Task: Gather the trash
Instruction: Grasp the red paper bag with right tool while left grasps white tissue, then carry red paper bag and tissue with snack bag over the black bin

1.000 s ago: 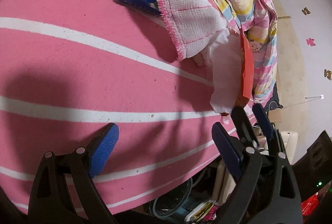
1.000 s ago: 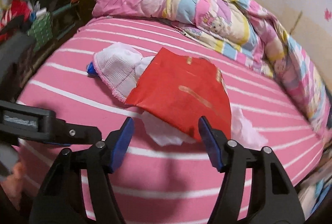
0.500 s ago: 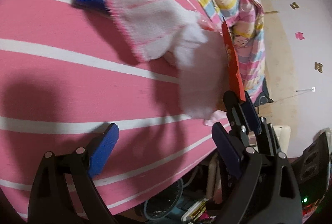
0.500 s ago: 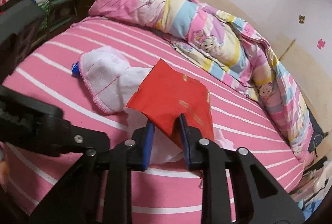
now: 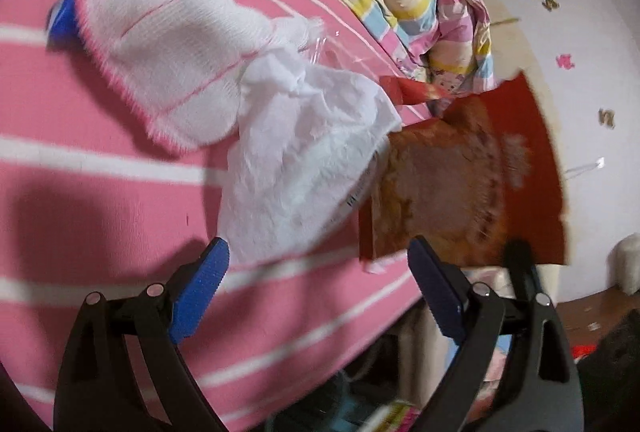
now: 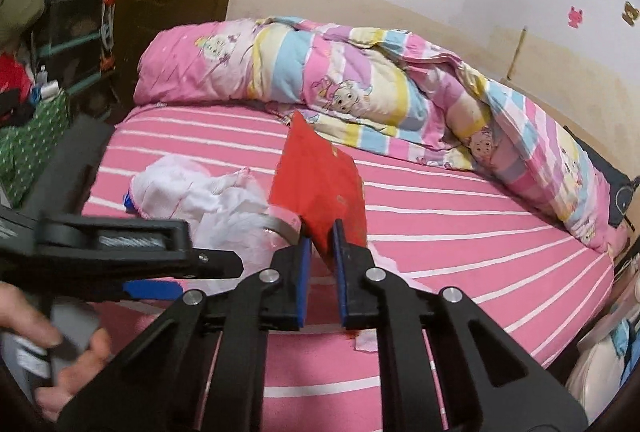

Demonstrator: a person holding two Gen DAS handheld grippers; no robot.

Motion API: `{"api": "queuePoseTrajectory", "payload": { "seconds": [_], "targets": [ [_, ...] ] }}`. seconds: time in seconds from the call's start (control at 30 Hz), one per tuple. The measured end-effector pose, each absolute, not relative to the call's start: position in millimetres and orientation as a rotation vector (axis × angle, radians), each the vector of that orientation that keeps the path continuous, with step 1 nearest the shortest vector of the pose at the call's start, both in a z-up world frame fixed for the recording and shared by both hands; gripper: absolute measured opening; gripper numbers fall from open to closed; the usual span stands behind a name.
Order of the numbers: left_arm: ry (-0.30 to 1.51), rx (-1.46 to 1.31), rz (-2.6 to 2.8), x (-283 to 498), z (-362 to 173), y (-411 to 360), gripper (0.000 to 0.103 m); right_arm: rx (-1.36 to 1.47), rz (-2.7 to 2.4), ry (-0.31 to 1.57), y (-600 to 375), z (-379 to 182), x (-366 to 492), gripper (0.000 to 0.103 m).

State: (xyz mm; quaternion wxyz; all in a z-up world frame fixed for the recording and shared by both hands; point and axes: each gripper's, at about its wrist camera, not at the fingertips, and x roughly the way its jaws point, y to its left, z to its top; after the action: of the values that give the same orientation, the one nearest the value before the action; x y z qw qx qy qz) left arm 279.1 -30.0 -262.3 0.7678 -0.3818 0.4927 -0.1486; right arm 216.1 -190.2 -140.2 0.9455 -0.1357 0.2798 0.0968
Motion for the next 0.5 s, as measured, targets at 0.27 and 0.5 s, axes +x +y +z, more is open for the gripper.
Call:
{"api": "queuePoseTrajectory", "payload": {
  "seconds": [0.27,0.5],
  "targets": [
    [1.139,-0.725,-0.314,281.5,-292.8,-45.7,0.011,-0.195,0.201,0.554,-207.1,-125.8,207.7,0.007],
    [1.121,-0.751,-0.337,259.4,-292.5,-38.7,0.005,-0.096,0.204,0.550,-221.4,-113.6,202.8,0.006]
  ]
}}
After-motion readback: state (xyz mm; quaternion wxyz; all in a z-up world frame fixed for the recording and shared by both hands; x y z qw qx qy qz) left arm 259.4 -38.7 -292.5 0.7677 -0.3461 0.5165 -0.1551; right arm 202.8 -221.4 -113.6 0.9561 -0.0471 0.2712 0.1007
